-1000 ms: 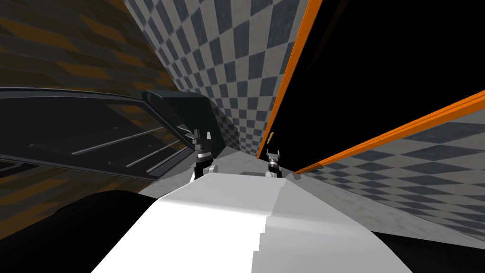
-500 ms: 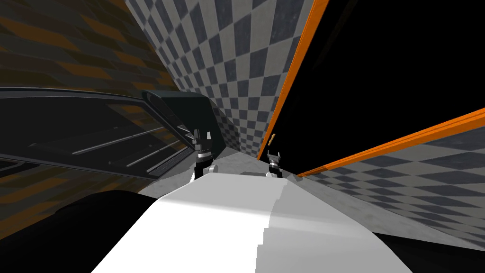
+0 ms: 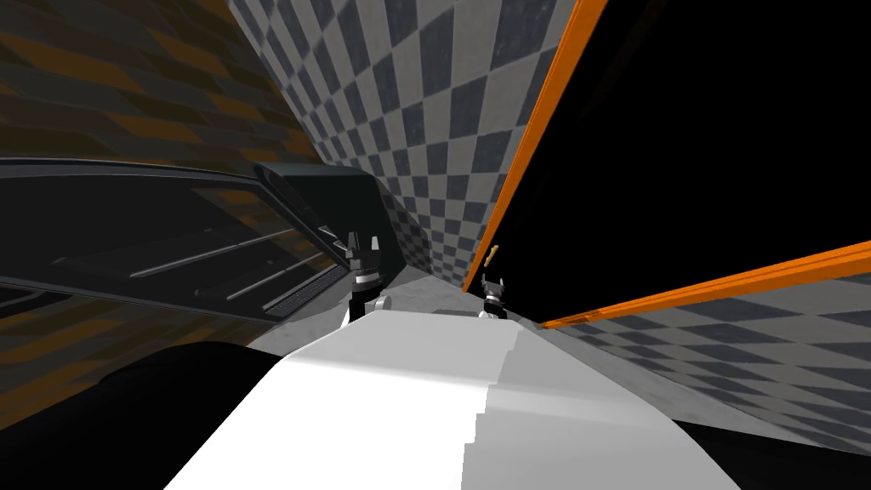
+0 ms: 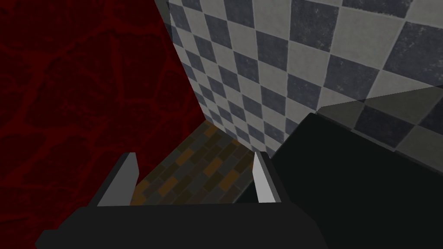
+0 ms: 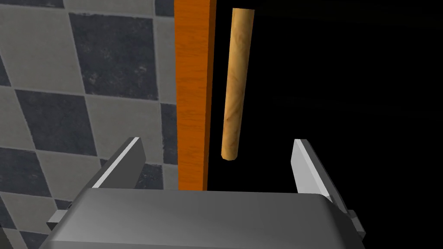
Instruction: Pull the door open
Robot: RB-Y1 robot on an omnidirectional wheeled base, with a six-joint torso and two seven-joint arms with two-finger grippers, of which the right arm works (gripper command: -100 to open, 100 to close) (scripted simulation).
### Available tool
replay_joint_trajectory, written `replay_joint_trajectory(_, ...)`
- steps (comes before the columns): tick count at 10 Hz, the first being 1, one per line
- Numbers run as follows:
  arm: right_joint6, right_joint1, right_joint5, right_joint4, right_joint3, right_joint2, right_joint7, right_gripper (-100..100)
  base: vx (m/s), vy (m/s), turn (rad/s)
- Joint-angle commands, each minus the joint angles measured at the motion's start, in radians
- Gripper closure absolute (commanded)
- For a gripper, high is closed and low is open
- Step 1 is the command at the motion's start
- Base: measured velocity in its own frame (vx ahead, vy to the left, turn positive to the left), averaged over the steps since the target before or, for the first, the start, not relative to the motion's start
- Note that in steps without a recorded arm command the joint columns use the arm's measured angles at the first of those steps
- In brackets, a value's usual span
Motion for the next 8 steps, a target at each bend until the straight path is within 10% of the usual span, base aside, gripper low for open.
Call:
replay_joint_trajectory(1,-0.007,-0.005,-0.023,0.029,0.005,-0.008,-0.031,-100,0.142,-0.037,0.047)
replay_joint_trajectory(6,-0.025,-0.028,-0.076,0.114,0.018,-0.019,-0.094,-100,0.134,-0.042,0.043)
replay_joint_trajectory(8,-0.036,-0.019,-0.082,0.139,0.014,-0.054,-0.144,-100,0.171,-0.022,0.072)
